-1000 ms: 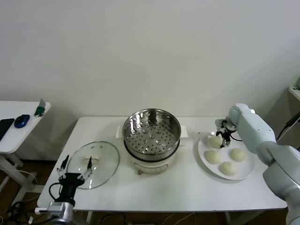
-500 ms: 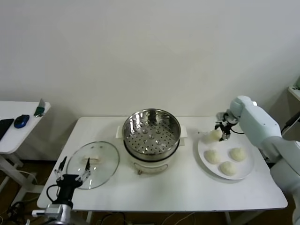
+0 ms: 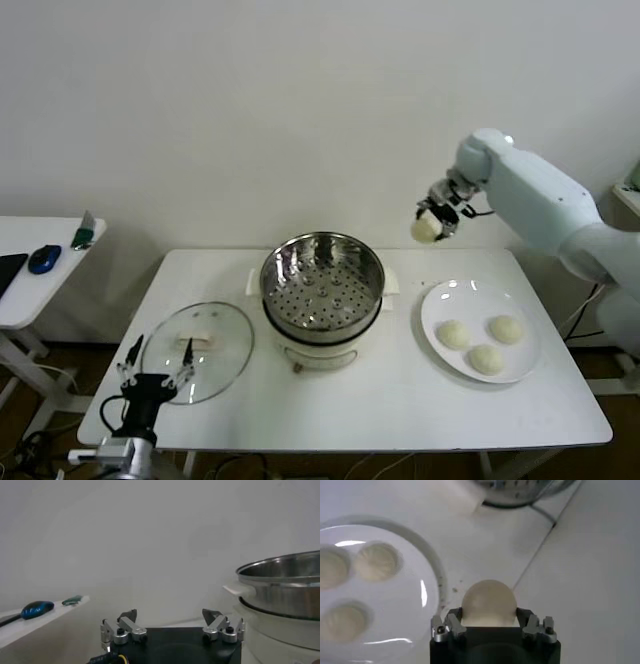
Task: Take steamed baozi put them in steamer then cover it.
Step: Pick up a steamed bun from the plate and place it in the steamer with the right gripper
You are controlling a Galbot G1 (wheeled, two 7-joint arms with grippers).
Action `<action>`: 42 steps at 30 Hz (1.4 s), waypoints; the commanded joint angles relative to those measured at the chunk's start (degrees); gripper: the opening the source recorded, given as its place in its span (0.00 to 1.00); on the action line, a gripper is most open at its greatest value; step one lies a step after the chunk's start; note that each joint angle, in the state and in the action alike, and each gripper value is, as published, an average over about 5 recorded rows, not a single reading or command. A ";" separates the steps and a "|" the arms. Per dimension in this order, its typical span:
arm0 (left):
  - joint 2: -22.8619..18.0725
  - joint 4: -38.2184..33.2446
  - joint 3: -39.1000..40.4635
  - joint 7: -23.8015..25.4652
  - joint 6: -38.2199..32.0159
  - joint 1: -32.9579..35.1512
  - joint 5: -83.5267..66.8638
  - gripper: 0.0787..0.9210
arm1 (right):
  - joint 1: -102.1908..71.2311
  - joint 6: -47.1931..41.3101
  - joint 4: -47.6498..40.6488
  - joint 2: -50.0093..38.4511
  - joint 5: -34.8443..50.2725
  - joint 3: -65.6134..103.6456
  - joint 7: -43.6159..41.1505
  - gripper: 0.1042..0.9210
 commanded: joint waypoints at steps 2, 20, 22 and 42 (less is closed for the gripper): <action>0.42 -0.26 0.48 0.02 0.25 0.24 -0.10 0.88 | 10.87 8.24 9.88 9.32 3.52 -11.46 -0.42 0.74; 2.34 -1.37 0.56 -0.01 0.73 0.98 -1.04 0.88 | -0.55 18.24 4.61 22.95 -16.07 -11.26 4.29 0.74; 2.47 -1.44 0.49 -0.02 0.72 1.13 -1.18 0.88 | -1.87 19.08 3.70 23.52 -18.86 -10.81 5.04 0.74; 2.47 -1.25 0.63 -0.03 0.65 1.32 -1.21 0.88 | -6.53 19.66 -0.12 23.44 -24.97 -9.70 6.68 0.75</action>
